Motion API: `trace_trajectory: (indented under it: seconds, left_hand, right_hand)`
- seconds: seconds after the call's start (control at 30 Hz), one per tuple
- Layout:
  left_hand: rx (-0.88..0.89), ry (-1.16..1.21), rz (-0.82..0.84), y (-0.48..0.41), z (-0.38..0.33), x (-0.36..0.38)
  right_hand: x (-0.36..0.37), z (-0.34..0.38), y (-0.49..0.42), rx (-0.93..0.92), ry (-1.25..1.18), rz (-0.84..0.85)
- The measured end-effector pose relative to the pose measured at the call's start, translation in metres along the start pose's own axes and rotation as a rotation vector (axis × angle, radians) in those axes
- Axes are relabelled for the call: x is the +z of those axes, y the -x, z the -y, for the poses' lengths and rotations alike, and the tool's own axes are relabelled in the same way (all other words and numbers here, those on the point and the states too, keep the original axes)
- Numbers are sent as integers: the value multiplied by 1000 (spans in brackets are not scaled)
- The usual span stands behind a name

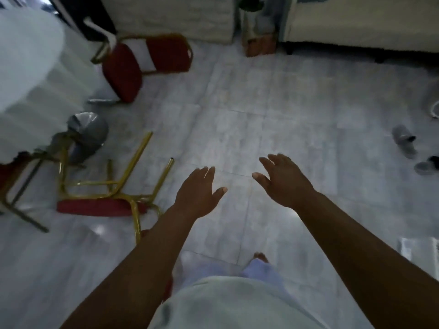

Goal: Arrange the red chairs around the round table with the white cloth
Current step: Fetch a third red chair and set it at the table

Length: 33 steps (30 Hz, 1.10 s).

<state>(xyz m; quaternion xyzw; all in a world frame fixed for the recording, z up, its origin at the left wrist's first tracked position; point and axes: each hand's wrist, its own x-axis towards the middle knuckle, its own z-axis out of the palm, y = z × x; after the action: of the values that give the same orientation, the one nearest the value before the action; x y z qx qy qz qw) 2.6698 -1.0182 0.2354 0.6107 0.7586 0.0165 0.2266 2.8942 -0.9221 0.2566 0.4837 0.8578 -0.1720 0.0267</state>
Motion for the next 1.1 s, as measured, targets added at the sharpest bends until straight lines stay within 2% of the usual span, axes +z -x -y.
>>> trace_trajectory:
  seconds: [0.3,0.67,0.87,1.1]
  left_hand:
    - [-516,224,-165,59,107,-3]
    - [-972,457,-403,148,220,-2]
    - [-1235,578,-418,191,246,28]
    - [-1624,764,-384,227,236,94]
  right_hand:
    - [12,131,-122,-509,67,134]
    - [48,329,-172,-932,195,282]
    - [101,421,-183,-1229,260,425]
    - [198,491,-185,-1506,407,629]
